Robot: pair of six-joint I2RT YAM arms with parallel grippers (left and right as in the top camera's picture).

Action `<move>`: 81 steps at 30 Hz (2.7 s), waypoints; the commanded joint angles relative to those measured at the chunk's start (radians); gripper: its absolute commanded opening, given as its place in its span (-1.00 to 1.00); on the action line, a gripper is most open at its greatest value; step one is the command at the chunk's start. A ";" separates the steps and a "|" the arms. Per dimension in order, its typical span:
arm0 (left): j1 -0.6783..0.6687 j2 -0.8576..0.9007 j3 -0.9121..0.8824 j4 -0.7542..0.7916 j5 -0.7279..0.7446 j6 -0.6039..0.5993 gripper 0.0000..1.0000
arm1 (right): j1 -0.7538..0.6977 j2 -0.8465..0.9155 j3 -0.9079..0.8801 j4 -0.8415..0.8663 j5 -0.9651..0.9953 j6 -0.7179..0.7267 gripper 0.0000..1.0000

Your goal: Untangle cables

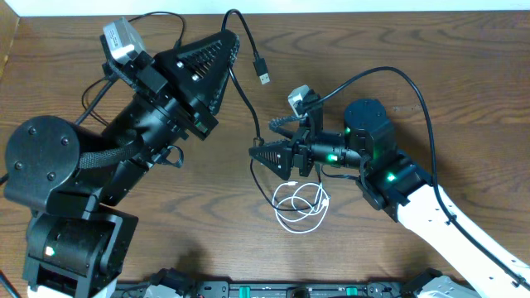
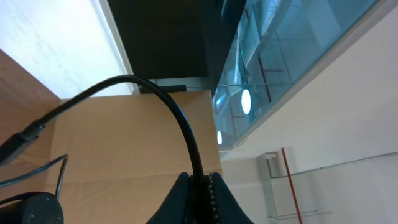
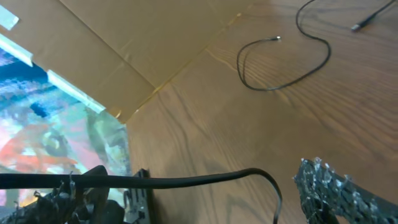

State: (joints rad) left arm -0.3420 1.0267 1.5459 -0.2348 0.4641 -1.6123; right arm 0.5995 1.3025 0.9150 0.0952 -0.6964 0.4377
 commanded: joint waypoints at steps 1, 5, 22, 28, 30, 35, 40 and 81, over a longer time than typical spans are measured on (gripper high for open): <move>0.004 -0.002 0.008 0.007 -0.005 -0.024 -0.85 | 0.017 0.008 0.003 0.011 0.032 -0.059 0.78; 0.004 -0.002 0.008 0.006 -0.005 -0.024 -0.85 | 0.060 0.013 0.003 0.064 0.069 -0.074 0.99; 0.004 -0.002 0.008 -0.029 -0.006 -0.023 -0.85 | 0.121 0.048 0.003 0.111 0.197 -0.032 -0.67; 0.005 -0.001 0.008 -0.152 -0.131 0.039 -0.85 | 0.120 0.045 0.003 0.111 0.132 0.138 -0.98; 0.005 -0.001 0.008 -0.204 -0.209 0.081 -0.85 | 0.119 0.039 0.003 0.111 0.109 0.204 -0.98; 0.005 0.000 0.008 -0.336 -0.486 0.321 -0.49 | 0.100 0.007 0.003 0.104 0.102 0.404 -0.98; 0.005 0.012 0.008 -0.473 -0.714 0.523 0.04 | 0.029 -0.032 0.003 0.080 0.058 0.595 -0.98; -0.010 0.104 0.008 -0.741 0.222 1.369 -0.12 | -0.107 -0.046 0.003 0.477 -0.148 1.216 -0.97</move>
State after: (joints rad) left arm -0.3420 1.1233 1.5463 -0.9764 0.5770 -0.3164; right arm 0.4862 1.2720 0.9134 0.5667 -0.8490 1.6413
